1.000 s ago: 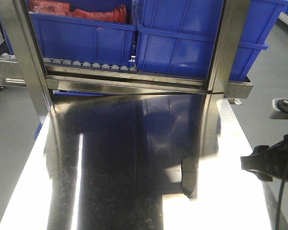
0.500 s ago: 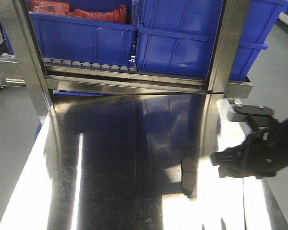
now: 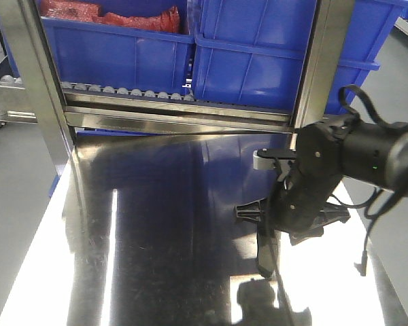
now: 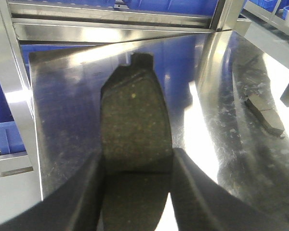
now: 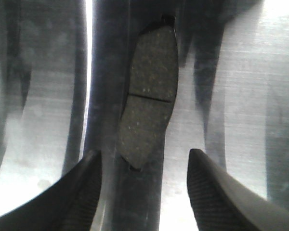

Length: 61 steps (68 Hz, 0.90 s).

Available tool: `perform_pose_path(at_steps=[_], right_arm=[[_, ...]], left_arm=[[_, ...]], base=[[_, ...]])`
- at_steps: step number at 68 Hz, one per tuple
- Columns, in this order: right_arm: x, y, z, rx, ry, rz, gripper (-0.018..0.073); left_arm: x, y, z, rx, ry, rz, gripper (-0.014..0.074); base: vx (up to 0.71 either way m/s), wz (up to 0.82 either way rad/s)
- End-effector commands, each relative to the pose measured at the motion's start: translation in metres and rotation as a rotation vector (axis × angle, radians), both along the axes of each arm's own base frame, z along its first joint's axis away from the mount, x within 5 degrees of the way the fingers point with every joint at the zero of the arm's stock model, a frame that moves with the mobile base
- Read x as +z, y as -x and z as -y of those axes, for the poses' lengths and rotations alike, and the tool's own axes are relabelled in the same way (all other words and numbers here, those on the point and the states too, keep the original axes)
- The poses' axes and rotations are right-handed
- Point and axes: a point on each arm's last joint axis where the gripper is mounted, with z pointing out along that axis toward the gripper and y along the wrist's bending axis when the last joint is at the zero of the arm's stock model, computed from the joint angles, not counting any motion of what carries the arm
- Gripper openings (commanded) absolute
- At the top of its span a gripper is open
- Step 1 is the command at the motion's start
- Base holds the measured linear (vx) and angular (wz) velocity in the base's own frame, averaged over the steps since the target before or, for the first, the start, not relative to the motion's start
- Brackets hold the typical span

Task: Move and align brake pads A on conveyor
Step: 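Lower the right gripper onto the other brake pad on the table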

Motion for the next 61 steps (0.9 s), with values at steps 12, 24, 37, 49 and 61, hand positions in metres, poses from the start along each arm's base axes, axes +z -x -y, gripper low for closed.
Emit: perform_pose_path(at_steps=[12, 24, 37, 49, 61], right_arm=[[0.009, -0.025, -0.009, -0.025, 0.018, 0.0, 0.0452], [-0.002, -0.039, -0.01, -0.032, 0.079, -0.029, 0.0478], [-0.012, -0.052, -0.016, -0.032, 0.084, -0.041, 0.0478], [-0.024, -0.061, -0.02, -0.034, 0.096, -0.076, 0.0477], [-0.034, -0.06, -0.021, -0.037, 0.115, -0.133, 0.0472]], left_arm=[[0.016, -0.002, 0.003, -0.019, 0.049, 0.099, -0.0006], [0.016, -0.002, 0.003, -0.019, 0.049, 0.099, -0.0006], [0.016, -0.002, 0.003, -0.019, 0.049, 0.099, -0.0006], [0.016, -0.002, 0.003, -0.019, 0.049, 0.099, -0.0006], [0.016, -0.002, 0.003, -0.019, 0.049, 0.099, -0.0006]], base=[[0.0, 0.0], [0.0, 0.0], [0.0, 0.0], [0.0, 0.0], [0.0, 0.0]])
